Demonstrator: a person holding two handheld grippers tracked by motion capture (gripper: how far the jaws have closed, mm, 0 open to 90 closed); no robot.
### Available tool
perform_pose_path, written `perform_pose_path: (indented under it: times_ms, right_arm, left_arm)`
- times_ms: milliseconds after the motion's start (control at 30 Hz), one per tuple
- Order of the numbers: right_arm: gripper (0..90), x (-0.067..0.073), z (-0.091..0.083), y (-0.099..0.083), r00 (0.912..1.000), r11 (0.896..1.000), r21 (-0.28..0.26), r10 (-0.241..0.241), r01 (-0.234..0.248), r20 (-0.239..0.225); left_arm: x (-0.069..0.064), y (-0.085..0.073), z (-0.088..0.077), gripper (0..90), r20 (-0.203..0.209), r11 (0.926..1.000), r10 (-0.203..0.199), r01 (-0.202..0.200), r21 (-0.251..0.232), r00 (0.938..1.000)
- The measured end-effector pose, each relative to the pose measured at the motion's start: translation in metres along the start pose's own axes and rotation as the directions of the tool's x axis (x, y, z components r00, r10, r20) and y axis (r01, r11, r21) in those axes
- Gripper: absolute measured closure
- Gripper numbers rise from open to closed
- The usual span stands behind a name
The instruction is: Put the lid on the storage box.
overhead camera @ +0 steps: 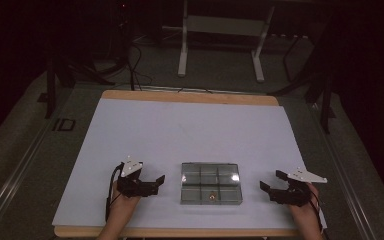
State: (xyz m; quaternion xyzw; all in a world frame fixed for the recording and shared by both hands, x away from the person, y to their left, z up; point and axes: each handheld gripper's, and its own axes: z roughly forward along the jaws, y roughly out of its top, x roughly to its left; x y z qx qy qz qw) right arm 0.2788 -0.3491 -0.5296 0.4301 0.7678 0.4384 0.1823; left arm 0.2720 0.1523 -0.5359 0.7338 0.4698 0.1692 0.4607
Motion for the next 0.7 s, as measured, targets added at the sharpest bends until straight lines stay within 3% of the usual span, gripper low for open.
perform_pose_path:
  times_ms: [333,700]
  right_arm:
    - [15.5,0.0008,0.0005,-0.0049,0.9993,1.0,0.0,-0.02,0.02,0.032]
    - [15.5,-0.0011,-0.0021,-0.0067,0.9981,0.999,-0.033,0.016,-0.014,0.059]
  left_arm:
    - [0.0015,-0.0034,-0.0009,2.5,-0.045,0.9993,-0.025,0.024,-0.03,0.9987]
    - [0.0005,-0.0054,0.0,2.5,-0.078,0.999,-0.031,0.029,-0.034,0.9965]
